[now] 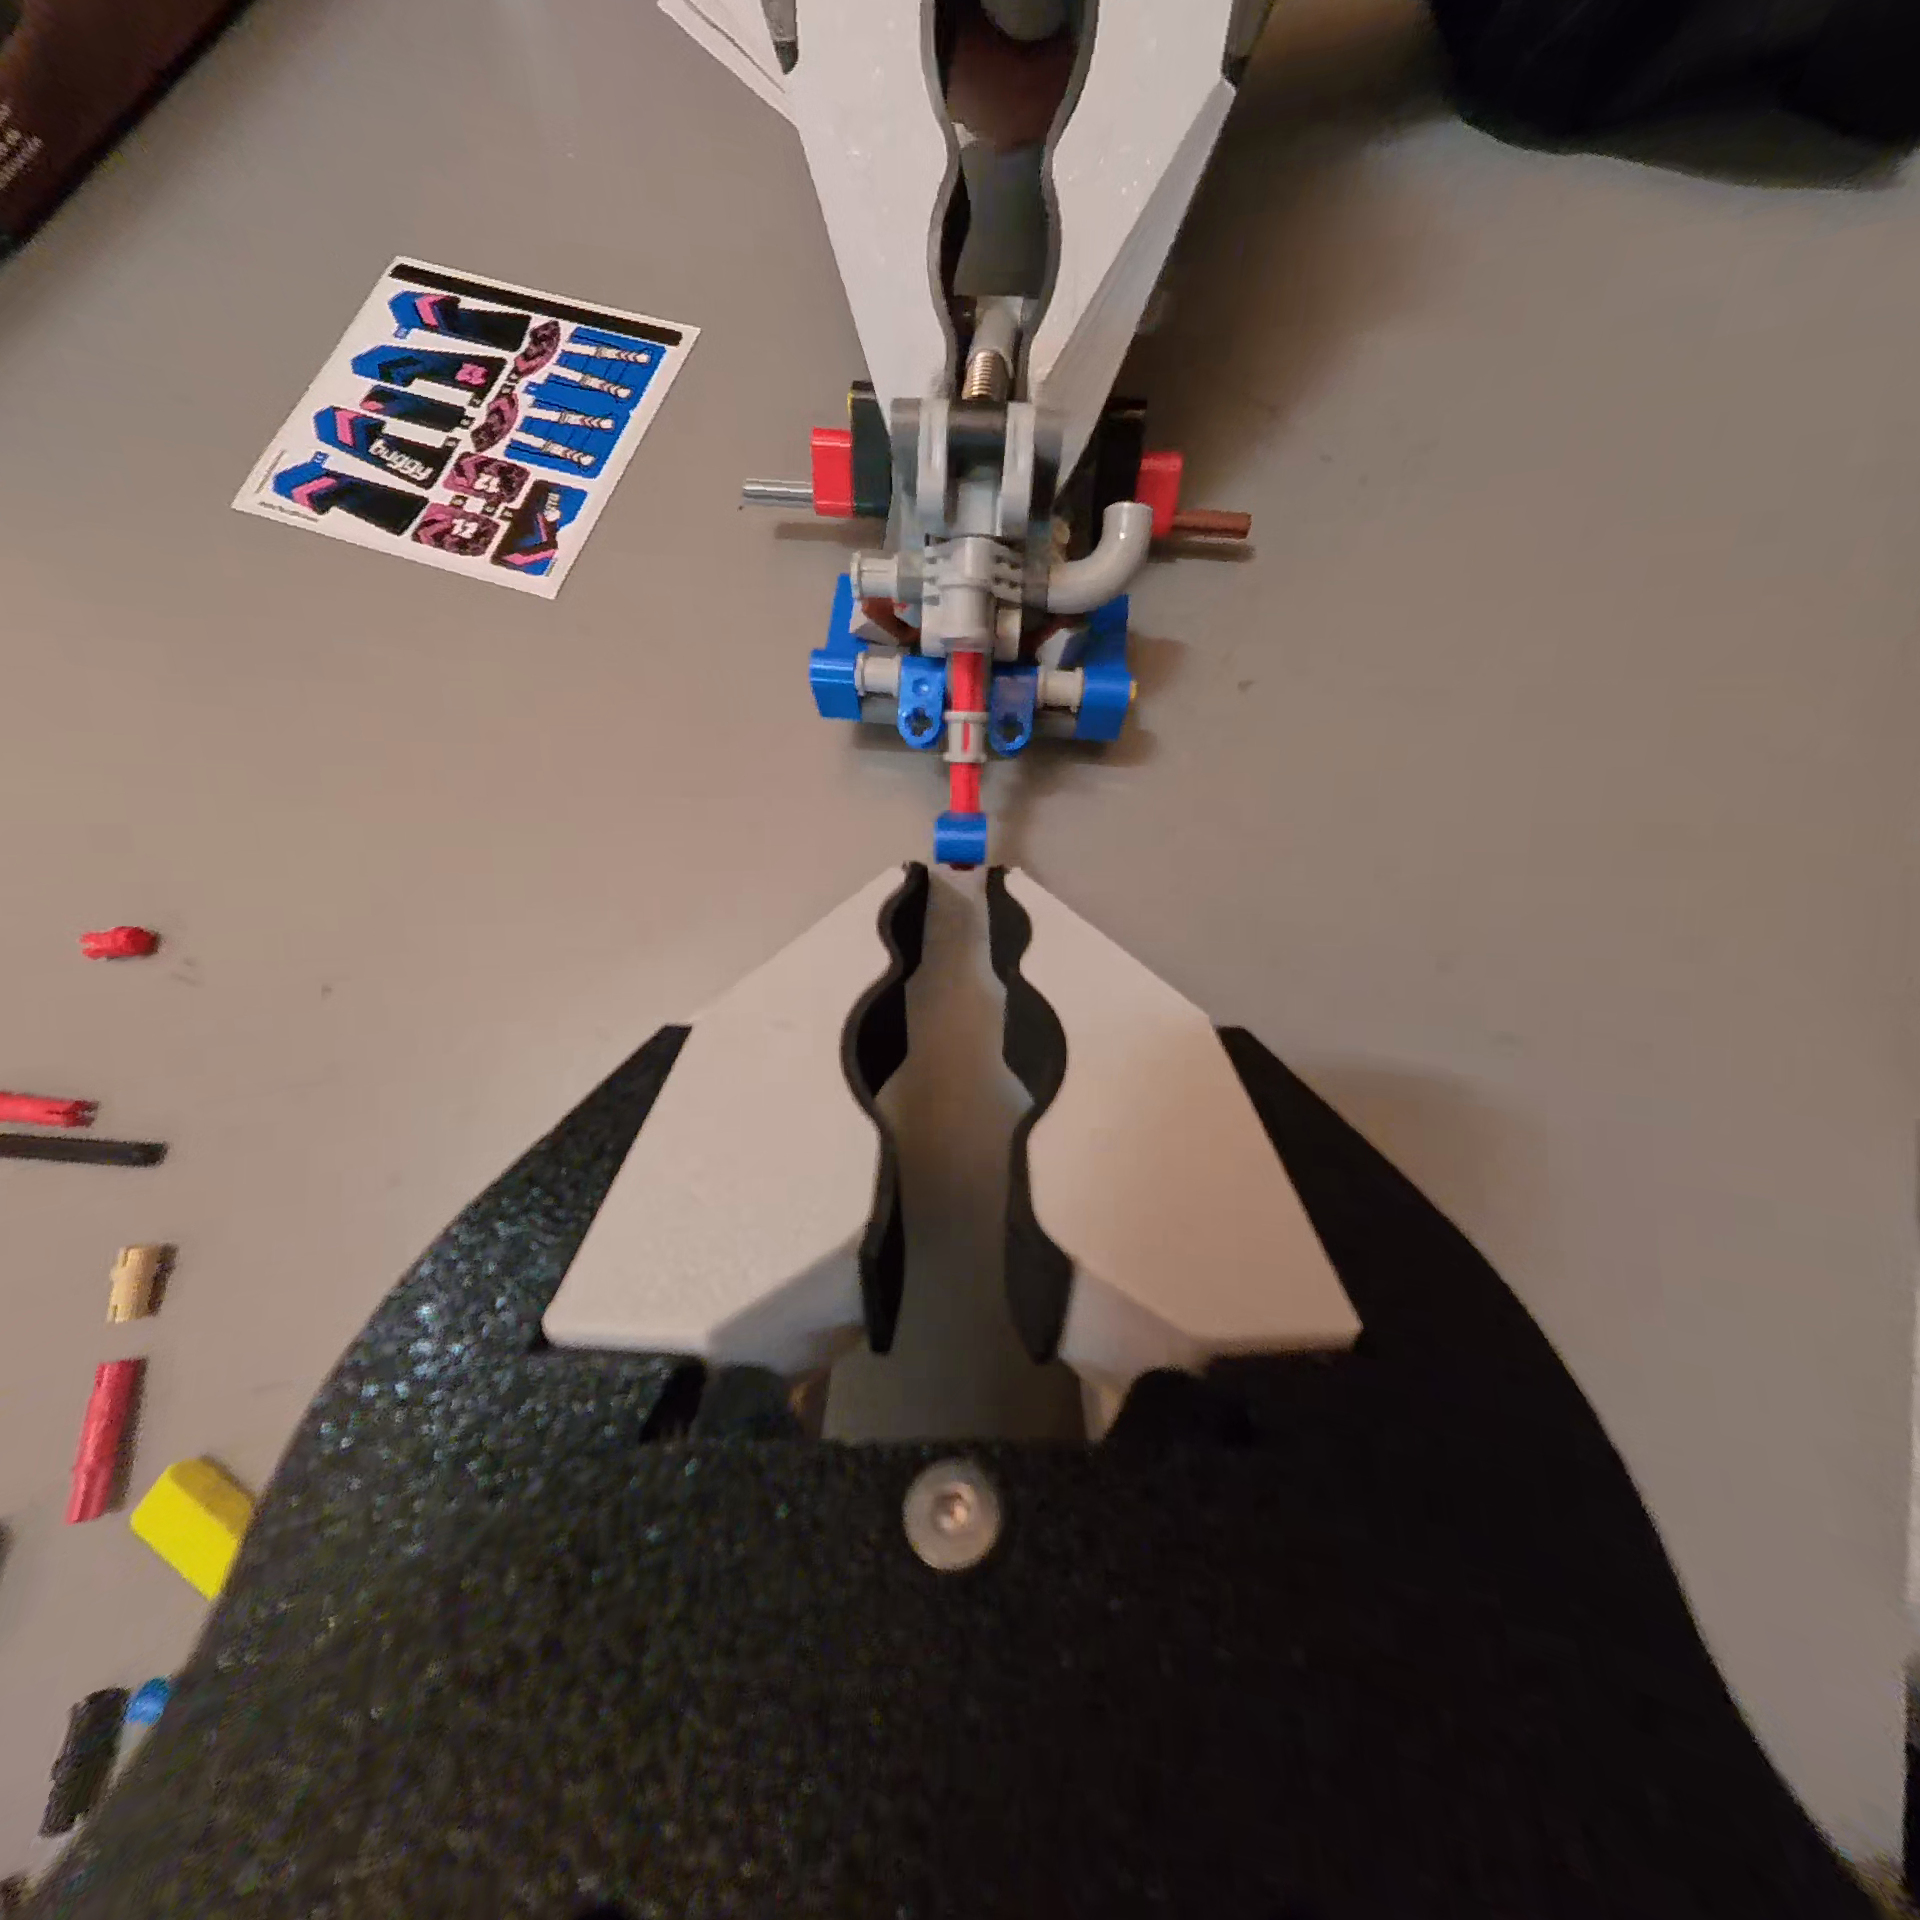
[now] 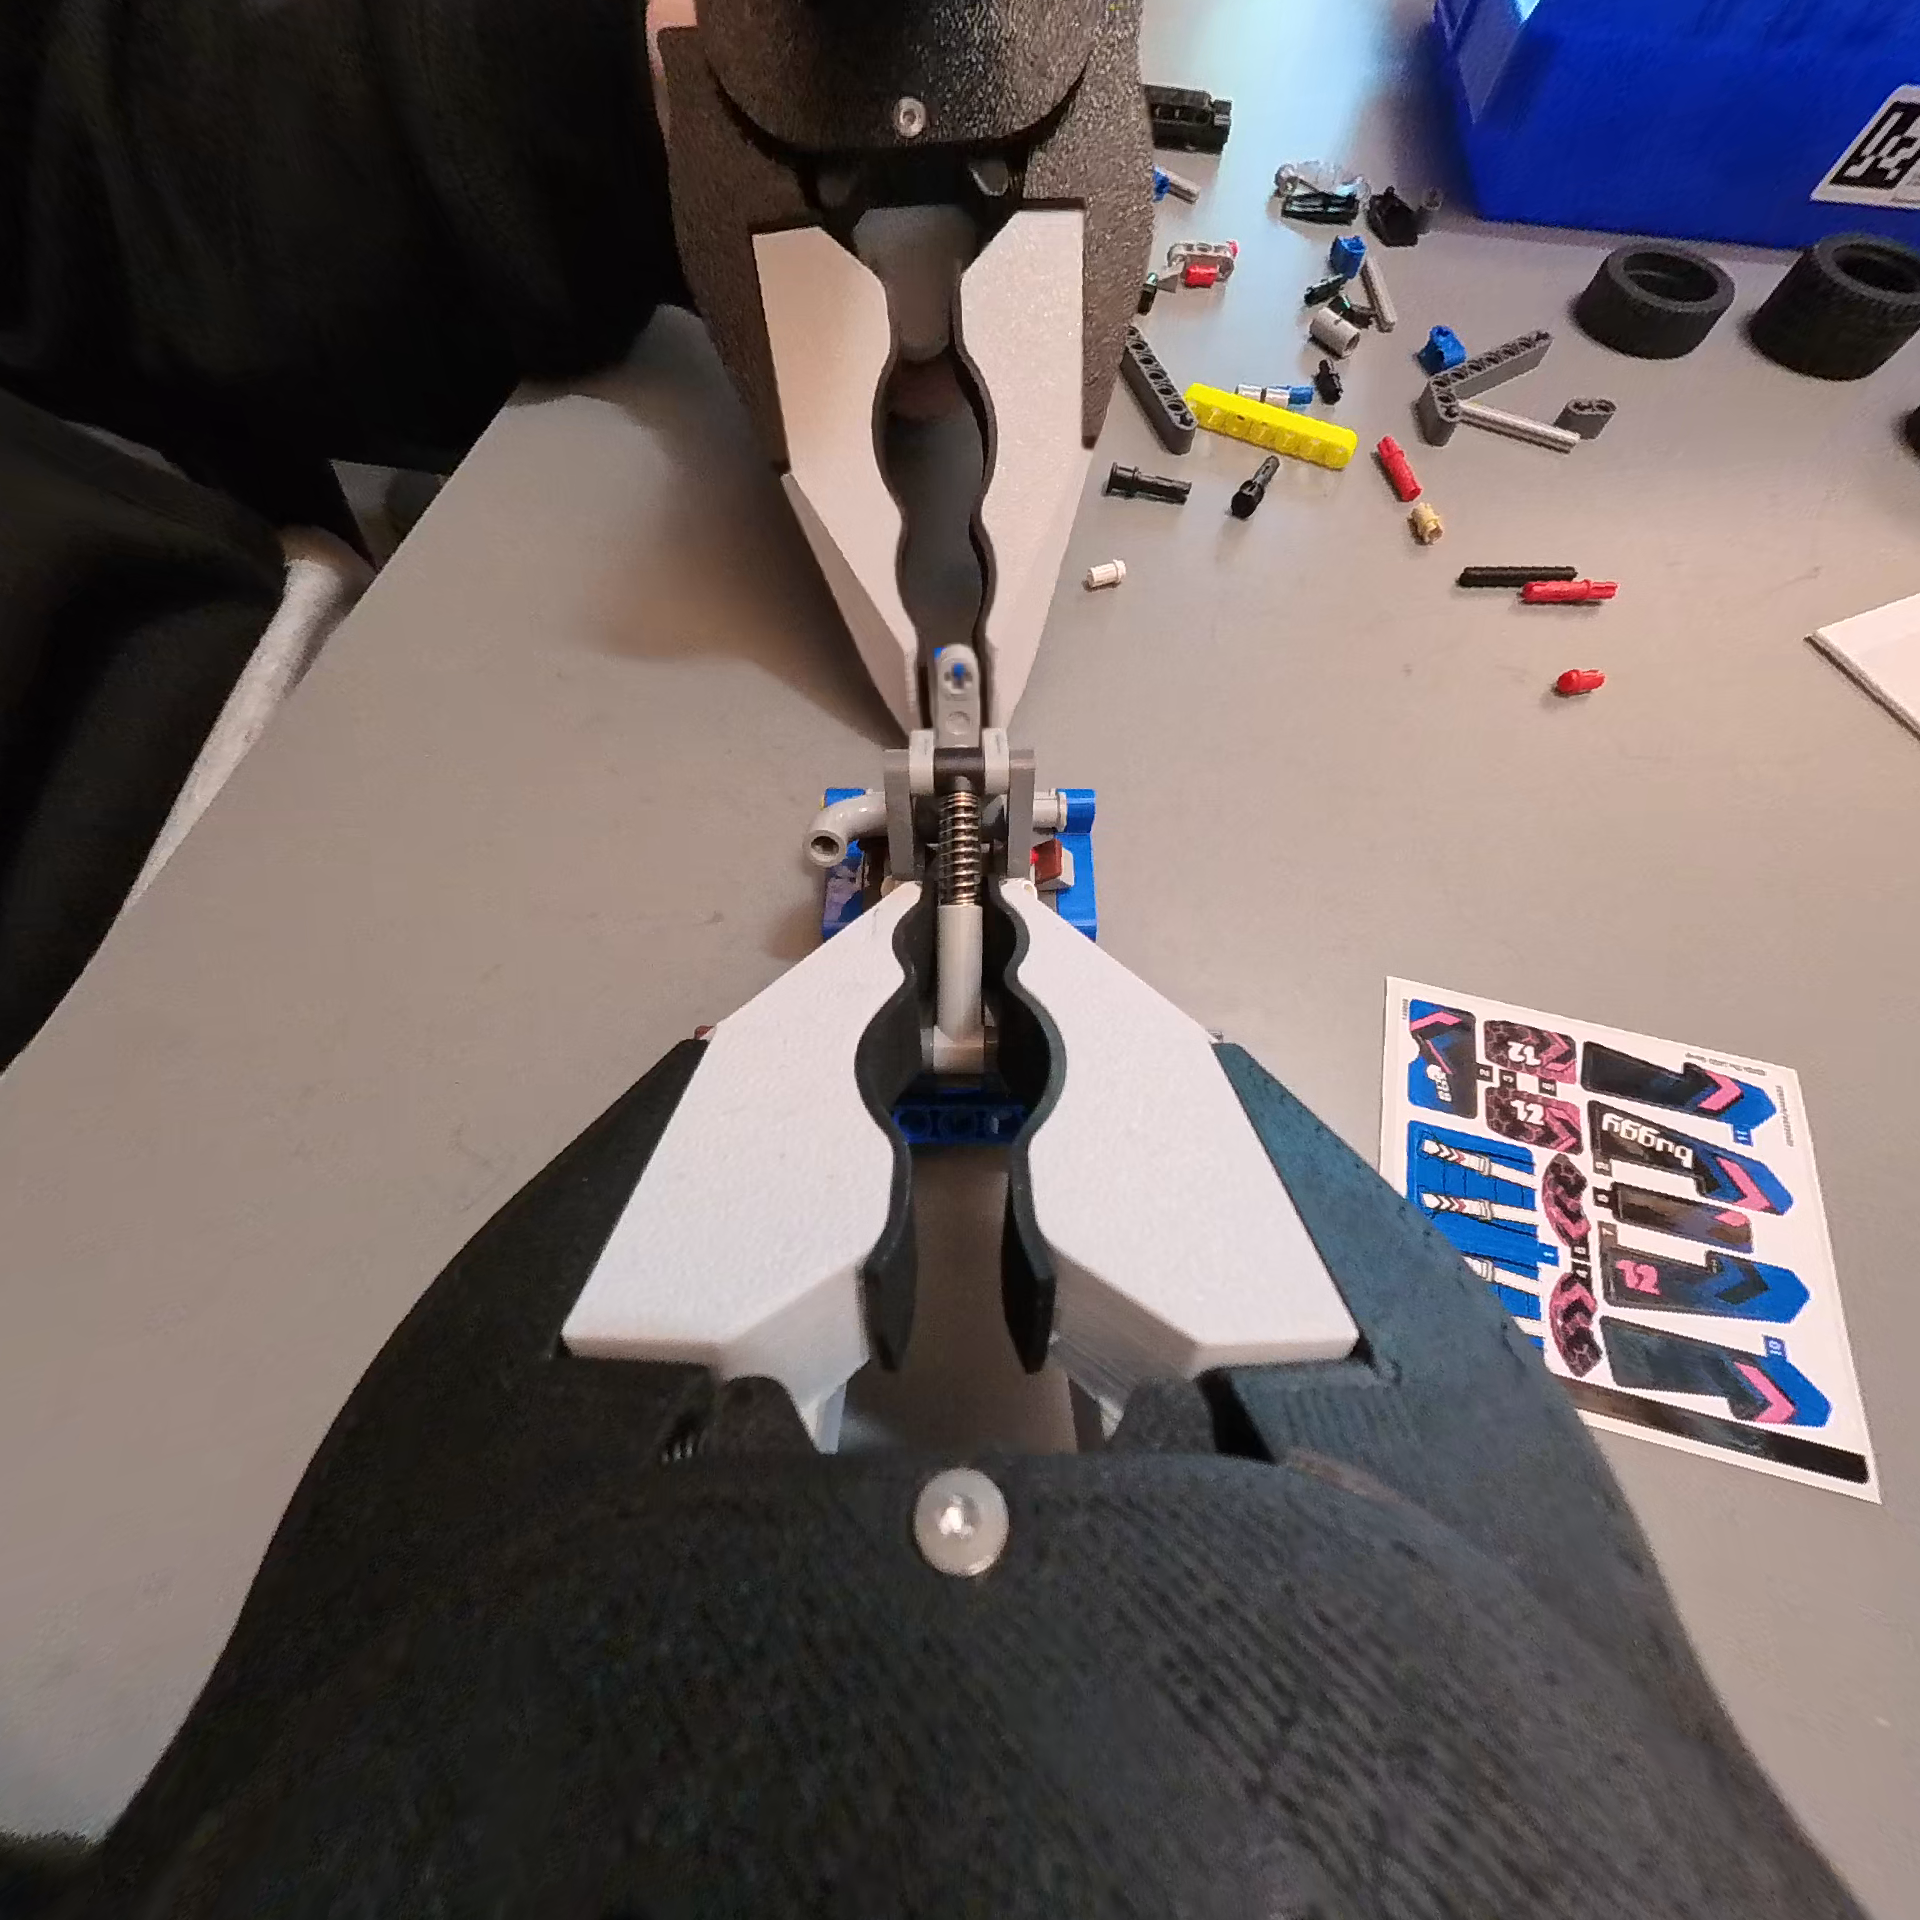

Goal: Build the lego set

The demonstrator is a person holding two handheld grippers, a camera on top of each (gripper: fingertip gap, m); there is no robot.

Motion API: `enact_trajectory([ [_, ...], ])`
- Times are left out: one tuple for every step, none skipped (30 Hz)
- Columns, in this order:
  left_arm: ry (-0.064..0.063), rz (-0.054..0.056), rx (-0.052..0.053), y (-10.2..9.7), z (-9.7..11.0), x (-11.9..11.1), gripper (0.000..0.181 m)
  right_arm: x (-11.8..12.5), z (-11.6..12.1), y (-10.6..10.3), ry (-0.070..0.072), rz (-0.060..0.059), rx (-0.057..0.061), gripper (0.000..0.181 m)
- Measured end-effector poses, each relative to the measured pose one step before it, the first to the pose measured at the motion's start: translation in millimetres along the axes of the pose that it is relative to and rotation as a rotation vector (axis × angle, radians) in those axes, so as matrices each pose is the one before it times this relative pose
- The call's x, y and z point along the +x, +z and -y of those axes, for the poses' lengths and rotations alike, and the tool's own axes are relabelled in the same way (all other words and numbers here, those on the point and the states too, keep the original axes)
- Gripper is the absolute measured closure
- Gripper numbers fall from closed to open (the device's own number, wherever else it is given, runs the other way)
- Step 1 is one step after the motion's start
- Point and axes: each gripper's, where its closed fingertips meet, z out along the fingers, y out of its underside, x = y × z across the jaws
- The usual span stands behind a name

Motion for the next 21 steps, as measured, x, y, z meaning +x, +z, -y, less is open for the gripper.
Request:
enact_trajectory([
  [0.0011, 0.0052, -0.0004, -0.25, -0.41, -1.09, 0.171, 0.09, -0.03, -0.04, 0.0, 0.0, 0.0, 0.175],
  [-0.0015, 0.0071, -0.0021, -0.17, -0.61, -1.41, 0.169, -0.02, 0.0, 0.0, 0.0001, 0.0001, 0.0, 0.175],
  [-0.0006, -0.0045, 0.0007, -0.09, 0.1, 0.47, 0.169, 0.04, 0.02, 0.03, 0.0007, 0.0003, 0.0, 0.175],
  [0.008, -0.0127, 0.0006, 0.07, 0.18, 2.27, 0.169, 0.06, 0.08, -0.06, 0.0015, 0.0004, 0.0, 0.175],
  [0.0075, 0.0083, 0.0028, 0.39, 0.93, -0.5, 0.17, 0.04, -0.01, -0.01, 0.0008, 0.0009, 0.0, 0.175],
  [0.0043, 0.0184, 0.0032, 0.49, 1.17, -2.16, 0.176, 0.02, -0.01, -0.01, 0.001, 0.001, 0.0, 0.175],
  [0.0074, -0.0016, -0.0056, 0.82, -0.27, 0.75, 0.177, 0.11, -0.03, -0.05, 0.0019, 0.0005, 0.0, 0.175],
  [0.0081, -0.0019, -0.0022, 0.55, 0.03, 0.73, 0.177, -0.19, -0.03, 0.01, 0.001, 0.0019, -0.0003, 0.175],
  [0.0068, 0.005, -0.0001, 0.05, -0.02, -0.53, 0.177, 0.11, -0.08, -0.13, 0.0011, 0.0005, 0.0, 0.175],
  [0.0031, -0.0023, -0.0006, 0.04, 0.03, 0.44, 0.177, 0.18, 0.02, 0.08, 0.0012, -0.0005, -0.0003, 0.175],
  [0.0037, 0.0011, 0.0004, -0.03, 0.16, -0.29, 0.178, 0.05, 0.0, 0.0, 0.0008, 0.0009, 0.0001, 0.175],
  [0.0047, 0.0042, 0.0001, -0.02, 0.04, -0.57, 0.178, -0.11, -0.06, -0.06, 0.0006, 0.0011, -0.0003, 0.175],
  [0.0054, 0.0019, -0.0002, 0.06, 0.09, -0.31, 0.178, 0.09, -0.03, 0.0, 0.0018, 0.0011, -0.0003, 0.175],
  [0.0052, -0.0012, -0.0003, 0.12, 0.14, 0.19, 0.178, 0.07, -0.04, -0.03, 0.0025, 0.0014, -0.0001, 0.175],
  [-0.0007, -0.0071, -0.0002, 0.06, -0.02, 0.61, 0.178, 0.11, -0.04, -0.07, 0.0027, 0.0017, 0.0, 0.175],
  [-0.007, -0.0091, 0.0, 0.02, -0.03, 0.32, 0.178, -0.21, -0.01, 0.05, 0.0006, 0.0015, -0.0004, 0.175],
  [-0.012, -0.0113, -0.0003, 0.17, 0.0, 0.01, 0.178, 0.16, -0.04, 0.17, 0.0016, 0.0004, -0.0003, 0.174],
  [-0.0117, -0.0123, -0.0004, 0.22, 0.08, -0.03, 0.178, 0.17, 0.07, -0.12, 0.0042, 0.0021, 0.0002, 0.174],
  [-0.0074, -0.0094, -0.0005, 0.17, 0.14, 0.11, 0.178, 0.11, -0.04, -0.15, 0.0054, 0.0032, 0.0003, 0.175],
  [-0.0058, -0.0058, -0.0003, 0.2, 0.09, -0.07, 0.178, 0.19, 0.04, 0.0, 0.0037, 0.0025, 0.0002, 0.174],
  [-0.006, -0.0064, -0.0003, 0.22, 0.14, 0.32, 0.178, -0.1, -0.02, -0.08, 0.0025, 0.0023, 0.0003, 0.174],
])
